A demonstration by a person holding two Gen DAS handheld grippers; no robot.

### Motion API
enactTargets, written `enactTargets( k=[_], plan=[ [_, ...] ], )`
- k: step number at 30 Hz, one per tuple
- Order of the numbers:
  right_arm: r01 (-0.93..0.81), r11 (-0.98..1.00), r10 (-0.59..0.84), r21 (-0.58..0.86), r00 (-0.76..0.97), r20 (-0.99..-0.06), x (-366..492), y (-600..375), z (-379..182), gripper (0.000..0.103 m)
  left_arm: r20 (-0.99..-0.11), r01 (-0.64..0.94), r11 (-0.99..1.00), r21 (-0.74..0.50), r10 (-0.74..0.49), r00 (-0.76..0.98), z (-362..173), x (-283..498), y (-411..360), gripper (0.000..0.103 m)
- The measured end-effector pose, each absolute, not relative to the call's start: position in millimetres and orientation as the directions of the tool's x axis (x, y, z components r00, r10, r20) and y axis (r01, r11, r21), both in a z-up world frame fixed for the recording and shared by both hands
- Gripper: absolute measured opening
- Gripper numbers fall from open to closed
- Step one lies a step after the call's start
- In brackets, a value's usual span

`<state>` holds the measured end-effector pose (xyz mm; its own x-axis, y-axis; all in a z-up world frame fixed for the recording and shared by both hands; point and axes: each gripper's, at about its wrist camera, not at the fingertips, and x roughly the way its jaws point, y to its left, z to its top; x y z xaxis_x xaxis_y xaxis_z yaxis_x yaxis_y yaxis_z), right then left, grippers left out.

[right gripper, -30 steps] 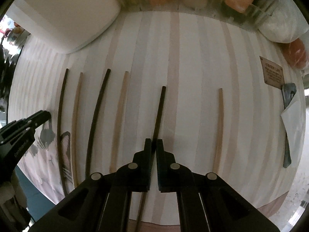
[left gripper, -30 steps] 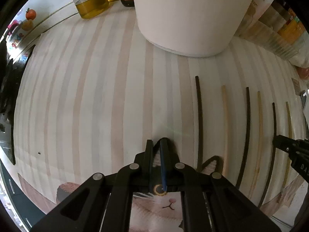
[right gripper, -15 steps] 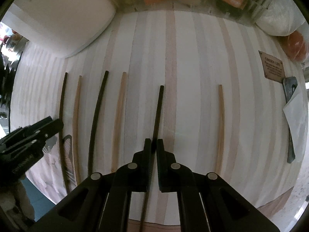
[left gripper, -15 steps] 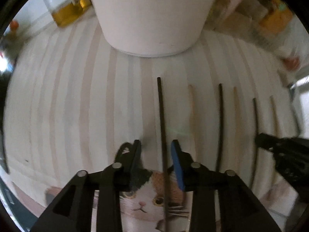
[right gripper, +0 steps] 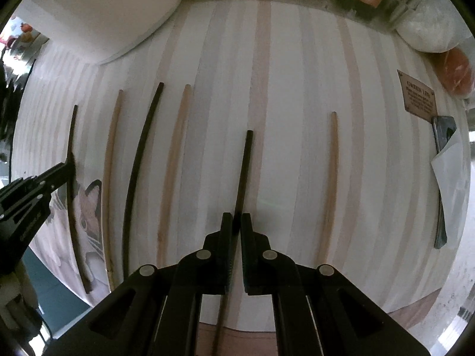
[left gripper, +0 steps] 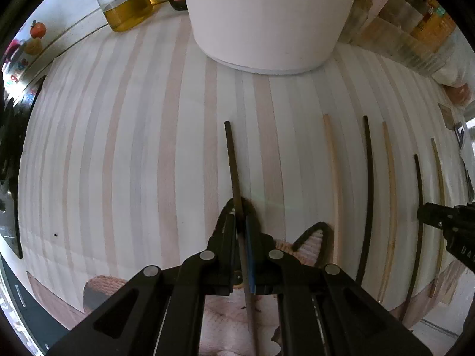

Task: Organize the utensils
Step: 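Grasp a dark chopstick with the left tool while the right tool grasps another dark chopstick, then lift both dark chopsticks toward the cream holder for insertion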

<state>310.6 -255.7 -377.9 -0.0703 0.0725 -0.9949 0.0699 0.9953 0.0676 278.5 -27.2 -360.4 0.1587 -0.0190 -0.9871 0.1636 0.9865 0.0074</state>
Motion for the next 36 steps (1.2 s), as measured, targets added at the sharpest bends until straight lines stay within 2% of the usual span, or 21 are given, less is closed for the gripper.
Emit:
enactTargets(
  k=[26,32,36],
  plan=[
    [0.05,0.998,0.03,0.026,-0.073,-0.997,321,-242,-382,0.006,-0.984,0.166,0.986,0.023,-0.007,0.177,-360,296,-47,0.003],
    [0.107,0.99,0.091,0.09,-0.008,-0.996,314,-247,-376,0.005,-0.981,0.181,0.983,-0.003,-0.037,0.188,-345,289,-49,0.003],
    [0.118,0.982,0.136,0.145,0.078,-0.988,305,-245,-352,0.005,-0.973,0.175,0.984,-0.026,-0.065,0.221,-324,278,-48,0.003]
  ],
)
